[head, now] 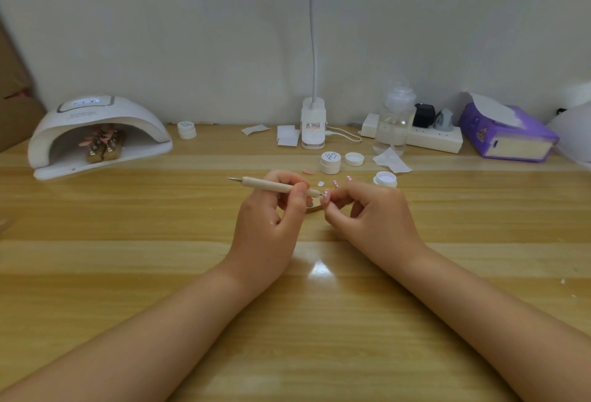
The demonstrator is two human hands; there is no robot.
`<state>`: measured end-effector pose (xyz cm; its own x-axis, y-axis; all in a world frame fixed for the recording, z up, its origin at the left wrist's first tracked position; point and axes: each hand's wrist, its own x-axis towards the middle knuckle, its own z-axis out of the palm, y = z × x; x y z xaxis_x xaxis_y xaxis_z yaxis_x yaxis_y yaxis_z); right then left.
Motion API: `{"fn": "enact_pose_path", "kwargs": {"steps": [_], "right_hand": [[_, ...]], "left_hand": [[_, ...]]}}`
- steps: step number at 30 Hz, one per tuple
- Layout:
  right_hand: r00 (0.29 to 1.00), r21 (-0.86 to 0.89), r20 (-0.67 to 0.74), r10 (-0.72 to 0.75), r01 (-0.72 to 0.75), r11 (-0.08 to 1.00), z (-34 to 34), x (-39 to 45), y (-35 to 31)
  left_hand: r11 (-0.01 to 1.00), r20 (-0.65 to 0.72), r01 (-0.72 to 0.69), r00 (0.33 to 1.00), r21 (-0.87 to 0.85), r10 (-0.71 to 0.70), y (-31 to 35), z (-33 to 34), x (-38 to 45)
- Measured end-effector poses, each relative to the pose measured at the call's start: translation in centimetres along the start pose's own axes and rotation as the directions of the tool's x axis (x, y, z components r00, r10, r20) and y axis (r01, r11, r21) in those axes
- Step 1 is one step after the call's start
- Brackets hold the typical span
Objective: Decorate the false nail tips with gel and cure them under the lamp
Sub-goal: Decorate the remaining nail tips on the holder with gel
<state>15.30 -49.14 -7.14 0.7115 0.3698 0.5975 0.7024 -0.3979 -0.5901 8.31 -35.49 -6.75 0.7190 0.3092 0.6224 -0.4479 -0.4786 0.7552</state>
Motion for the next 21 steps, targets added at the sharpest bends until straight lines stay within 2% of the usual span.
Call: {"fn": "enact_pose_path", "kwargs": {"steps": [8, 21], "right_hand": [[0.999, 0.044, -0.008, 0.05, -0.05, 0.998, -0.08, 0.0, 0.26], [0.998, 0.044, -0.004, 0.061, -0.061, 0.997, -0.02, 0.04, 0.17]], "left_hand": [[0.996, -0.044, -0.014, 0.999, -0.085, 0.011, 0.22, -0.13, -0.04], [1.0, 0.028, 0.003, 1.0, -0.001, -0.003, -0.05, -0.04, -0.07]]}}
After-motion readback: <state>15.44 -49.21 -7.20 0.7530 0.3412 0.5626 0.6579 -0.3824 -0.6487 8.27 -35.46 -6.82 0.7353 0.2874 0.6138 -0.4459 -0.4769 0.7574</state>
